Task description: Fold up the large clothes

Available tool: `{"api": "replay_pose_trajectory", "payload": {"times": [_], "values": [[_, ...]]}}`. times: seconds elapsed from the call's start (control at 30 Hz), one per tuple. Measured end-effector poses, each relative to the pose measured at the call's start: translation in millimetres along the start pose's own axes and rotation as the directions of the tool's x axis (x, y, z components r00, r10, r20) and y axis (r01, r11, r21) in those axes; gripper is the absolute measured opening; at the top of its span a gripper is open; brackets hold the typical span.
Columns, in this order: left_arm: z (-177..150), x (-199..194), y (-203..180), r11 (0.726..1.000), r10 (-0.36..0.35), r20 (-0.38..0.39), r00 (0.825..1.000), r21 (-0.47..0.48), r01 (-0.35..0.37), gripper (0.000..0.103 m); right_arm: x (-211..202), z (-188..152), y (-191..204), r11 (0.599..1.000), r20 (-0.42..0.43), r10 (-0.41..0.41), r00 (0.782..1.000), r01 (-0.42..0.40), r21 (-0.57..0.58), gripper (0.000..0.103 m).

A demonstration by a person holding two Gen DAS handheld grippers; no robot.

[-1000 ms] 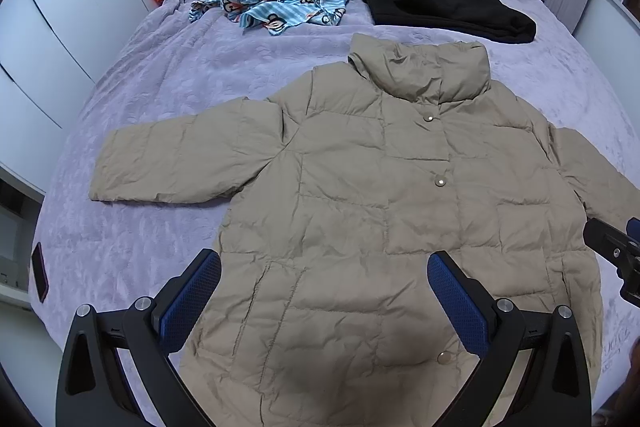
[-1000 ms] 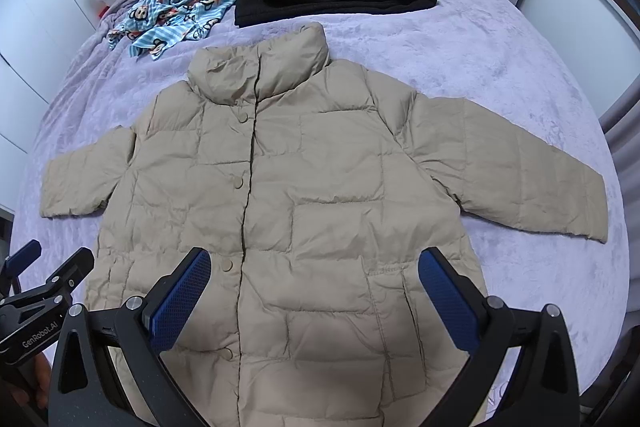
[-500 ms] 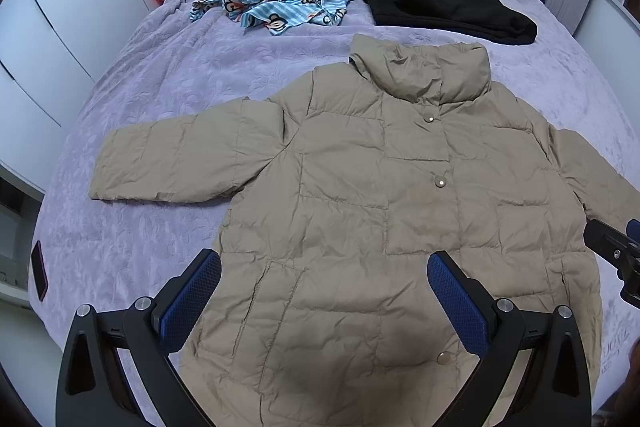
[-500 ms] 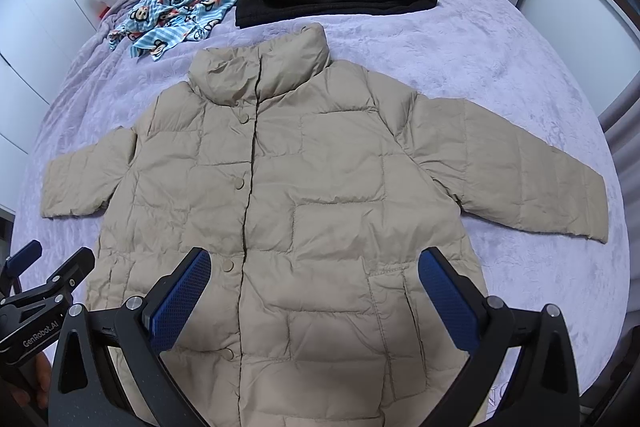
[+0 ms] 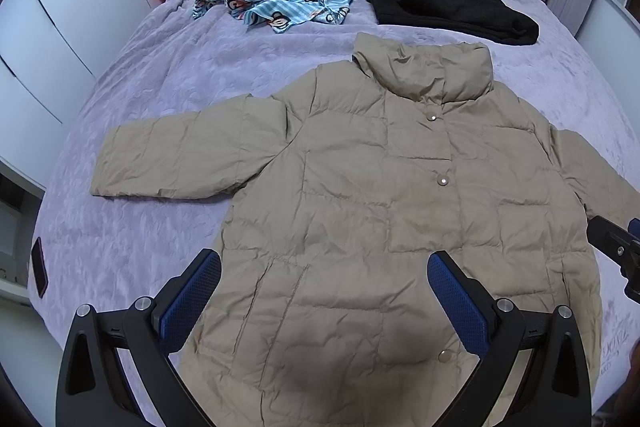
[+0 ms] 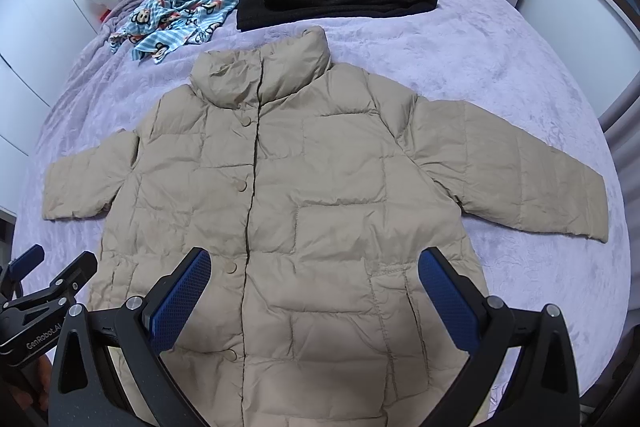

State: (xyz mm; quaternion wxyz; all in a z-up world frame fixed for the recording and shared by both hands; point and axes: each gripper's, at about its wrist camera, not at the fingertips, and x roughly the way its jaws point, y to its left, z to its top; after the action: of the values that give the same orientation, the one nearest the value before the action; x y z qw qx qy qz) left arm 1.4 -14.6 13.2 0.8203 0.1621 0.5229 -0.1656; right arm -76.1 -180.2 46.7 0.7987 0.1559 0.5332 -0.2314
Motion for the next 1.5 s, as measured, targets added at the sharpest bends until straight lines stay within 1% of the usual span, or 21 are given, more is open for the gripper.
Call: {"api": "replay_pose_trajectory", "payload": {"times": [1.5], "values": [[-3.3, 1.4, 7.7, 1.0, 0.003, -0.004, 1.0, -0.015, -0.003, 0.103, -2.1, -3.1, 0.3, 1.0, 0.002, 0.007, 1.0, -0.008, 0.006, 0.103]]}}
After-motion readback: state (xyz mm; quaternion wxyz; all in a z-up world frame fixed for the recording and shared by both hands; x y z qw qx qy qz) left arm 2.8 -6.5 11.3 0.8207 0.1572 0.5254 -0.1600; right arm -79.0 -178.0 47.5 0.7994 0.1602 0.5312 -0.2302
